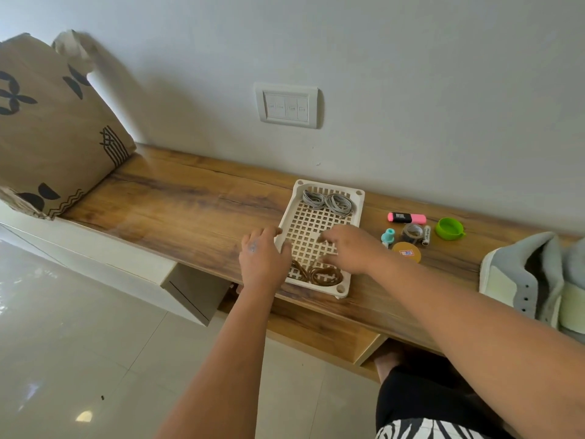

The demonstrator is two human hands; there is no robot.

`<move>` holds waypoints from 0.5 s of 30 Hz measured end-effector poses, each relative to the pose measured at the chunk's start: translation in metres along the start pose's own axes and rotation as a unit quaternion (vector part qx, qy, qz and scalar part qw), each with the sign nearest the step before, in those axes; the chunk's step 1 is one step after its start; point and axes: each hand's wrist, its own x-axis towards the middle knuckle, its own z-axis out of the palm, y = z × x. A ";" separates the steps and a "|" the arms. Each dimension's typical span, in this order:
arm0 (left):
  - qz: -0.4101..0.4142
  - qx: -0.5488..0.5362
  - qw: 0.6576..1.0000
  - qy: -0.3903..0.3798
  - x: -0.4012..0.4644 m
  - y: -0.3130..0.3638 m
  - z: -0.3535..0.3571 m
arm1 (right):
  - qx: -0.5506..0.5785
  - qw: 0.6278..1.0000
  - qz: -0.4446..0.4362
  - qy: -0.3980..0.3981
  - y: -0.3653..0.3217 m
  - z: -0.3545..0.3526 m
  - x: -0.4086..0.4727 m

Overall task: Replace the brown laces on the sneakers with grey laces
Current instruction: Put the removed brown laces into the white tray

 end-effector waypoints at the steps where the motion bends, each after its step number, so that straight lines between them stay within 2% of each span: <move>1: 0.016 0.004 1.000 -0.003 0.004 0.005 0.004 | 0.000 1.000 0.008 0.031 0.007 -0.003 0.002; 3: 0.038 0.019 0.999 -0.018 0.013 0.013 0.012 | -0.006 0.997 0.029 0.070 0.019 -0.007 0.007; 5: 0.039 0.026 0.998 -0.038 0.025 0.022 0.020 | -0.027 0.996 0.046 0.071 0.033 -0.011 0.016; 7: 0.025 0.042 0.998 -0.037 0.035 0.026 0.027 | -0.079 0.995 0.044 0.046 0.044 -0.014 0.026; 10: -0.026 0.142 0.989 -0.025 0.047 0.025 0.035 | -0.146 0.989 0.035 -0.006 0.052 -0.017 0.042; 13: -0.086 0.201 0.976 -0.026 0.055 0.021 0.040 | -0.155 0.987 0.029 -0.043 0.055 -0.015 0.053; 15: -0.094 0.214 0.972 -0.032 0.062 0.018 0.042 | -0.146 0.987 0.032 -0.061 0.055 -0.011 0.059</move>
